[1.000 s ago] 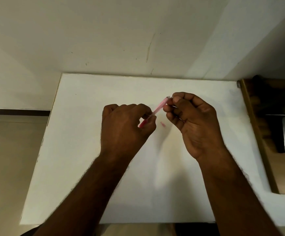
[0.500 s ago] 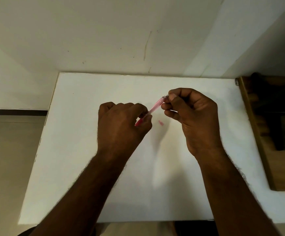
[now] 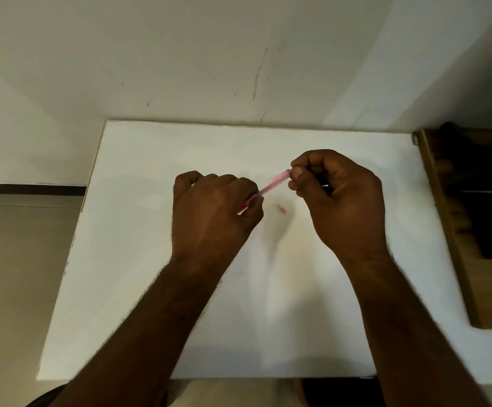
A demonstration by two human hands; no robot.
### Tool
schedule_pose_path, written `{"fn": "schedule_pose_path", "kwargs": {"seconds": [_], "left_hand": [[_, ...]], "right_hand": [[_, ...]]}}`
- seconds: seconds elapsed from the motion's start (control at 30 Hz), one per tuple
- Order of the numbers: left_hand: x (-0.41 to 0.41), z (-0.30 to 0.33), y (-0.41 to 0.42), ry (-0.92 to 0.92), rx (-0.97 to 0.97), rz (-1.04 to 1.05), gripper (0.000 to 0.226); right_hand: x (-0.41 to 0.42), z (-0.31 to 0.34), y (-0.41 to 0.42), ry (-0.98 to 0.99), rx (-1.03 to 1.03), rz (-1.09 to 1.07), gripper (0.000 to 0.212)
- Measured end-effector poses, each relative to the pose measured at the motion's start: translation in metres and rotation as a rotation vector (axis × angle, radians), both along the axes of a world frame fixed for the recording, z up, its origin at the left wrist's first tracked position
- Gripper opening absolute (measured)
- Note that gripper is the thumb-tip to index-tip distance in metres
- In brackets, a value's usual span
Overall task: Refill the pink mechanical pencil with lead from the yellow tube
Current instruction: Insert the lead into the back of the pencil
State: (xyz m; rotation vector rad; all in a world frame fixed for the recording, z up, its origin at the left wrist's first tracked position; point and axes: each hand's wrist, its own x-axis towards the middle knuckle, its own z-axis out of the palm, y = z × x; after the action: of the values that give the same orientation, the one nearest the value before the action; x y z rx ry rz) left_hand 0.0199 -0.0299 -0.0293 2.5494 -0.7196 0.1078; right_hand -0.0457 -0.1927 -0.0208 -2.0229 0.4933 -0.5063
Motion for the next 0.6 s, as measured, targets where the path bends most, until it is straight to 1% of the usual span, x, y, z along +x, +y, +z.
{"fn": "schedule_pose_path", "kwargs": {"seconds": [0.07, 0.13, 0.17, 0.23, 0.27, 0.3, 0.4, 0.47, 0.53, 0.6], "left_hand": [[0.0, -0.001, 0.0, -0.009, 0.019, -0.003, 0.02], [0.0, -0.002, 0.0, -0.009, 0.015, -0.004, 0.019], [0.0, -0.002, 0.0, -0.006, 0.001, -0.001, 0.019], [0.001, -0.002, 0.0, 0.01, -0.044, 0.014, 0.018], [0.001, -0.002, 0.0, 0.019, -0.069, 0.026, 0.017], [0.001, -0.002, -0.001, 0.027, -0.09, 0.039, 0.017], [0.0, -0.003, -0.001, 0.048, -0.112, 0.054, 0.018], [0.0, -0.004, 0.0, 0.048, -0.122, 0.053, 0.019], [-0.001, -0.004, 0.0, 0.051, -0.134, 0.052, 0.019], [-0.001, -0.004, 0.0, 0.058, -0.14, 0.051, 0.019]], "right_hand": [[-0.002, 0.0, -0.002, 0.011, -0.106, 0.034, 0.011], [-0.002, 0.0, -0.003, 0.011, -0.15, 0.046, 0.013], [-0.002, -0.002, -0.003, 0.003, -0.121, 0.031, 0.014], [-0.001, -0.004, -0.002, 0.002, 0.033, -0.035, 0.017], [0.0, -0.006, -0.001, 0.026, 0.069, -0.073, 0.019], [0.001, -0.008, 0.0, 0.078, 0.045, -0.097, 0.02], [0.001, -0.02, 0.007, 0.338, -0.219, -0.03, 0.018], [0.001, -0.028, 0.015, 0.469, -0.336, 0.037, 0.023], [0.002, -0.033, 0.022, 0.531, -0.429, 0.043, 0.023], [0.002, -0.033, 0.023, 0.553, -0.454, 0.017, 0.02]]}}
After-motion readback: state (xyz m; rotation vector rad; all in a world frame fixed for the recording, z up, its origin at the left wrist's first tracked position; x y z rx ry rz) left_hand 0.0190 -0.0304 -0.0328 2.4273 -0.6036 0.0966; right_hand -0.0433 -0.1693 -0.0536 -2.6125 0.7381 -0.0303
